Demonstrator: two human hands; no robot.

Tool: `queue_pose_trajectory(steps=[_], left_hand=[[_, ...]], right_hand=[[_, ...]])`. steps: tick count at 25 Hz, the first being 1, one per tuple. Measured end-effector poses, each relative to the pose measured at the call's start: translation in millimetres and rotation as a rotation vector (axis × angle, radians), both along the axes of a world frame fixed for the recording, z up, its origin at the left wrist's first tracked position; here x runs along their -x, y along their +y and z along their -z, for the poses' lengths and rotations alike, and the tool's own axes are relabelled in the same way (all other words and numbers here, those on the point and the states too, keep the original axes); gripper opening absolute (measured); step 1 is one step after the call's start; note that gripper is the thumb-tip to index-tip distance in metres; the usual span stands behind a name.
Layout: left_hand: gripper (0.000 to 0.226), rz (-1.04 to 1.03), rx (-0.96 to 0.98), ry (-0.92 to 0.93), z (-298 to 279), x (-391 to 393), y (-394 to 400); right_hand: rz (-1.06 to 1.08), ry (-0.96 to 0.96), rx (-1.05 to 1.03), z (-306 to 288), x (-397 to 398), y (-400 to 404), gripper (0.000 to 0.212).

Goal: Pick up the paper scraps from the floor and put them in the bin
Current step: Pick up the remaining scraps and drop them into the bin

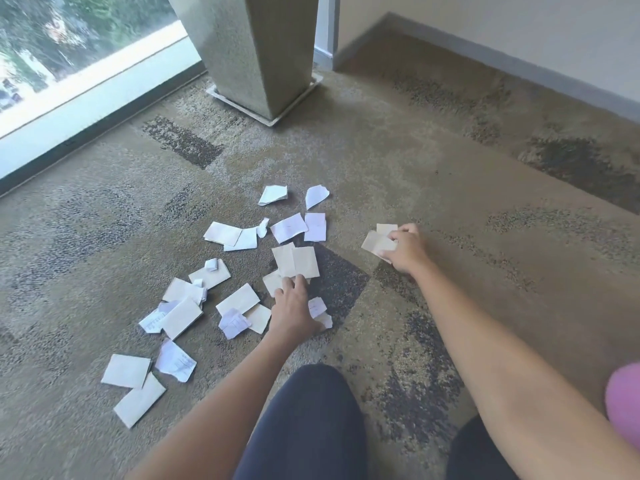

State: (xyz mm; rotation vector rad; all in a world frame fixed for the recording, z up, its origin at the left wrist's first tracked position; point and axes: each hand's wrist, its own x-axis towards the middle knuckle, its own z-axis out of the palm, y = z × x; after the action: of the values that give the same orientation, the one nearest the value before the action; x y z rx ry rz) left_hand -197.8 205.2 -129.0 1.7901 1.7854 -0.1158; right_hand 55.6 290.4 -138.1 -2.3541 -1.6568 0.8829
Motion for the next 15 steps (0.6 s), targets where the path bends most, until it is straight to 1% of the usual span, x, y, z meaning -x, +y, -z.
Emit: queue_pose_trajectory(steps=[2, 4, 6, 8, 10, 12, 13, 15], left_hand=[[0.076, 0.022, 0.035, 0.015, -2, -4, 2], [0.073, 0.033, 0.08, 0.029, 1, -7, 5], [0.067, 0.021, 0.122, 0.034, 5, -9, 8], [0.054, 0.041, 0.162, 0.069, 8, -9, 10], [0.047, 0.109, 0.176, 0.12, 11, -11, 10], [0.049, 0.172, 0.162, 0.141, 8, -14, 6], [0.052, 0.207, 0.154, 0.141, 7, -14, 4], [0.051, 0.269, 0.159, 0.115, 3, -9, 0]], right_hand=[[0.019, 0.009, 0.024, -4, 7, 5, 0.055], [0.026, 0.03, 0.061, -9, 15, 7, 0.05], [0.077, 0.109, 0.048, -12, 23, 5, 0.044], [0.115, 0.194, 0.044, -12, 33, 3, 0.043], [0.049, 0.199, 0.056, -15, 50, -1, 0.037], [-0.086, 0.166, 0.033, -21, 70, -1, 0.028], [-0.139, 0.175, 0.027, -25, 81, -1, 0.03], [-0.203, 0.239, 0.061, -29, 103, -2, 0.042]])
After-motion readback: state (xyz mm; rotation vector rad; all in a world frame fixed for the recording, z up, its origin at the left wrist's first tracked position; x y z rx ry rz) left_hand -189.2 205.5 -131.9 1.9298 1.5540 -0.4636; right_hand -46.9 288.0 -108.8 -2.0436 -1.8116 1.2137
